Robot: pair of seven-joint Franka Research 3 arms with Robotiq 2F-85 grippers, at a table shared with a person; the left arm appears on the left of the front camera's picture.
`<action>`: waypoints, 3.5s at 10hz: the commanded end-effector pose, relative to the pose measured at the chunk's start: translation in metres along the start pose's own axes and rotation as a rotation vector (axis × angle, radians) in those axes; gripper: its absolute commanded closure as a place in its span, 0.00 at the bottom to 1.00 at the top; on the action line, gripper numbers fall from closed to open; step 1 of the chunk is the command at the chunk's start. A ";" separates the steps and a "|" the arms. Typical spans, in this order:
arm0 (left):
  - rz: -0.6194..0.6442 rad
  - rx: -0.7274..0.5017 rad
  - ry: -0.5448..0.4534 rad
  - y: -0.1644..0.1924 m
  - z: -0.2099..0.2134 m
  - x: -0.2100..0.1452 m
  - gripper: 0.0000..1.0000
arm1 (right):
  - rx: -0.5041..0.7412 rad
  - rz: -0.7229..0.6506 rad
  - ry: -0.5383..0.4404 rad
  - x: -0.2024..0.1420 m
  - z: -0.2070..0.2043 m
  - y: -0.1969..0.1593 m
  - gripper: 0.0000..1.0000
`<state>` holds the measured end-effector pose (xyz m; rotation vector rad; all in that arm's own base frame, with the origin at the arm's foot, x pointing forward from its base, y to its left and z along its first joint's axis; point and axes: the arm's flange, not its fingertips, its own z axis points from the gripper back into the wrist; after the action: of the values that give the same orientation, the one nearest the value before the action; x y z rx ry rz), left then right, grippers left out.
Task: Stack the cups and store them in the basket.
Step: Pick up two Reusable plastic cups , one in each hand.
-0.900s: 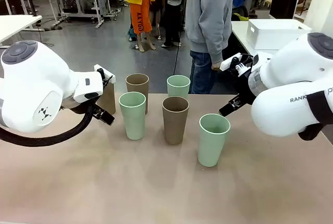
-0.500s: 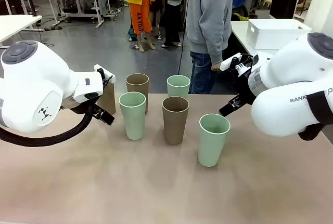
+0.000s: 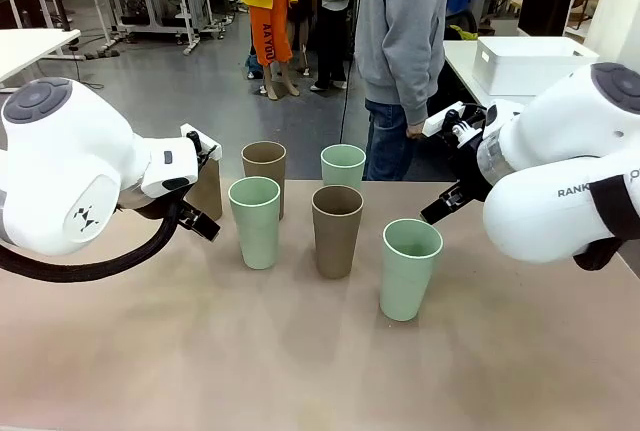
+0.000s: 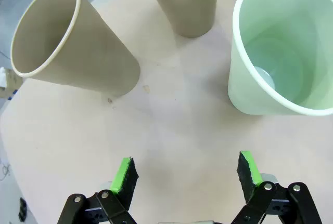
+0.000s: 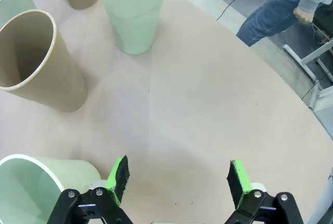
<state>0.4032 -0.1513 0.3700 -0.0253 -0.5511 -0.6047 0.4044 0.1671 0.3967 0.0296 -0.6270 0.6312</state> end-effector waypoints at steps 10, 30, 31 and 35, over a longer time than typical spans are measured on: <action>-0.476 -0.416 -0.199 0.183 0.154 -0.017 0.00 | 0.227 0.154 -0.255 -0.069 0.160 -0.163 0.00; -0.469 -0.504 -0.455 0.200 0.203 -0.149 0.00 | 0.304 0.105 -0.407 -0.149 0.171 -0.208 0.00; -0.469 -0.504 -0.455 0.200 0.203 -0.149 0.00 | 0.304 0.105 -0.407 -0.149 0.171 -0.208 0.00; -0.469 -0.504 -0.455 0.200 0.203 -0.149 0.00 | 0.304 0.105 -0.407 -0.149 0.171 -0.208 0.00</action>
<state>0.3131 0.1288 0.4954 -0.5292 -0.8436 -1.1937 0.3337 -0.1157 0.4867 0.4137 -0.9053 0.8058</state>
